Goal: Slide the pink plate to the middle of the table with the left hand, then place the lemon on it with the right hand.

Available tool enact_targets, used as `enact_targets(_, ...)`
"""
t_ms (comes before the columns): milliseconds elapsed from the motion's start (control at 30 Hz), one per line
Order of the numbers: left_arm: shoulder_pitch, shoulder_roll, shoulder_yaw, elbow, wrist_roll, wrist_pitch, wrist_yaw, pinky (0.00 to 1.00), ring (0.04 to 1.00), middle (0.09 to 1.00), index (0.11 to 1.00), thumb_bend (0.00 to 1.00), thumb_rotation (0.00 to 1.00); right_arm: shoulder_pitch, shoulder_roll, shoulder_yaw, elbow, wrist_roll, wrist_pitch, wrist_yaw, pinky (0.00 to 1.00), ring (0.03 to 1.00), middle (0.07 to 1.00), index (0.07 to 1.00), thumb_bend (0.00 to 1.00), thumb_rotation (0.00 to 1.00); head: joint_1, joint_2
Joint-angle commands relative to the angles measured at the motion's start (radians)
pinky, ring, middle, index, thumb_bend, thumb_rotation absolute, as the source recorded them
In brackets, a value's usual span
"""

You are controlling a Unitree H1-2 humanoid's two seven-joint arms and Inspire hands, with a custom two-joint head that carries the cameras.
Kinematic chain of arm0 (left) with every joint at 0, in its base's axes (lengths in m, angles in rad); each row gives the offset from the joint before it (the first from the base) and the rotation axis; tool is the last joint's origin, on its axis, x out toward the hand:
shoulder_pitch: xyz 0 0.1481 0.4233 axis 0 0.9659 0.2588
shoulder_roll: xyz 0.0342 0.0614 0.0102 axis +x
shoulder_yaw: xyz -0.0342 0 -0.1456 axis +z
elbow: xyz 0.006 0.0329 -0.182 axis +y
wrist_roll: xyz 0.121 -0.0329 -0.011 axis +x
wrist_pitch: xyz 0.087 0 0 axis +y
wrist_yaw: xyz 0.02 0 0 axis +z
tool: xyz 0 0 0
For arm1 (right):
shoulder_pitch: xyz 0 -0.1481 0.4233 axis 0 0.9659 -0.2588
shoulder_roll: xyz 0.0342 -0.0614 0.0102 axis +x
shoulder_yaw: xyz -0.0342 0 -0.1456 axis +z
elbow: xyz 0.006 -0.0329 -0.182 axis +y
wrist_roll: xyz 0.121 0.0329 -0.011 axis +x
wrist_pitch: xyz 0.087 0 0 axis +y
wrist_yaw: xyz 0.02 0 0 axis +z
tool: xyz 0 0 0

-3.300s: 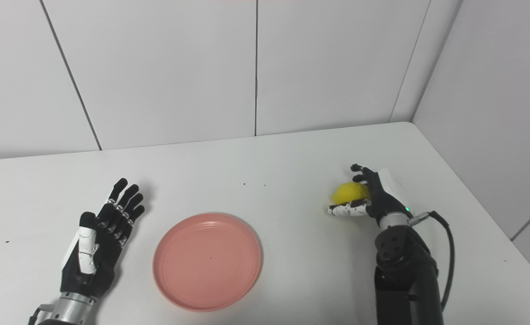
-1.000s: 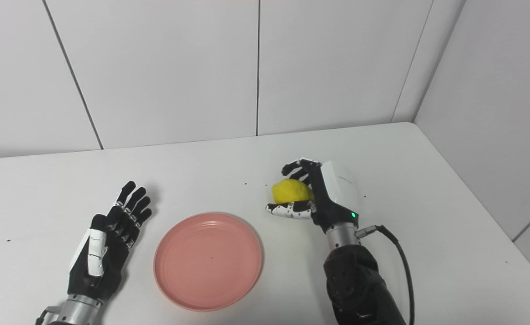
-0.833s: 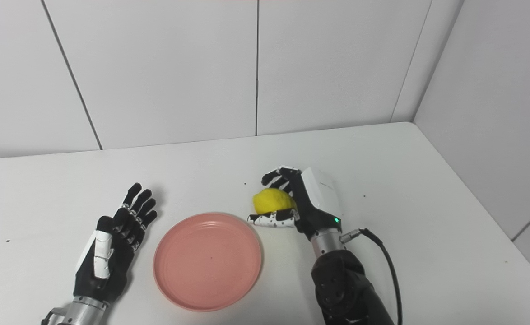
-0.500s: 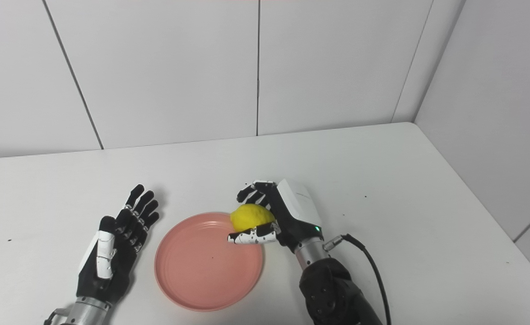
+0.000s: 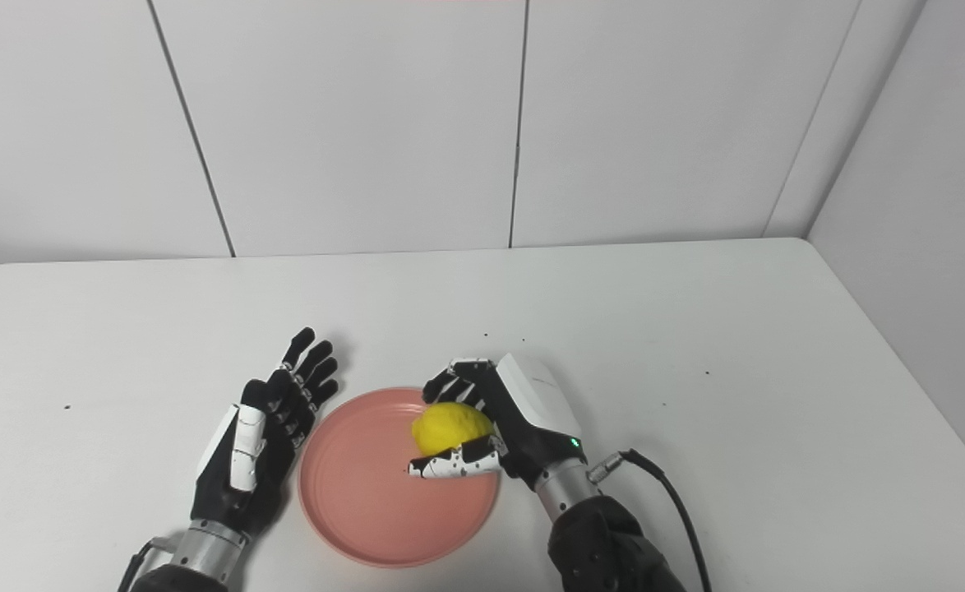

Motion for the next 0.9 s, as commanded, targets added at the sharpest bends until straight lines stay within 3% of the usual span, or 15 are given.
enact_targets(0, -0.008, -0.019, -0.012, -0.047, 0.008, 0.0, 0.011, 0.96, 0.97, 0.961, 0.955, 0.85, 0.96, -0.007, -0.003, 0.001, -0.012, 0.007, -0.058, -0.005, 0.32, 0.395, 0.479, 0.527, 0.52, 0.0, 0.002, 0.0)
enact_targets(167, -0.01, -0.028, -0.023, -0.06, 0.005, 0.01, 0.011, 0.97, 0.976, 0.972, 0.964, 0.81, 0.98, -0.012, -0.002, 0.022, 0.001, -0.03, -0.052, 0.001, 0.31, 0.396, 0.481, 0.524, 0.52, 0.0, 0.015, 0.01)
enact_targets(533, -0.012, -0.03, -0.033, -0.094, 0.012, 0.044, 0.027, 0.98, 0.981, 0.975, 0.961, 0.81, 0.97, -0.013, 0.001, 0.039, 0.016, -0.022, -0.103, -0.002, 0.3, 0.38, 0.474, 0.532, 0.51, 0.0, 0.04, 0.039)
enact_targets(867, -0.02, -0.024, -0.022, -0.062, 0.026, 0.013, 0.043, 0.98, 0.979, 0.975, 0.964, 0.81, 0.96, -0.013, 0.007, 0.045, 0.052, -0.028, -0.214, -0.039, 0.41, 0.439, 0.459, 0.516, 0.52, 0.0, 0.042, 0.036)
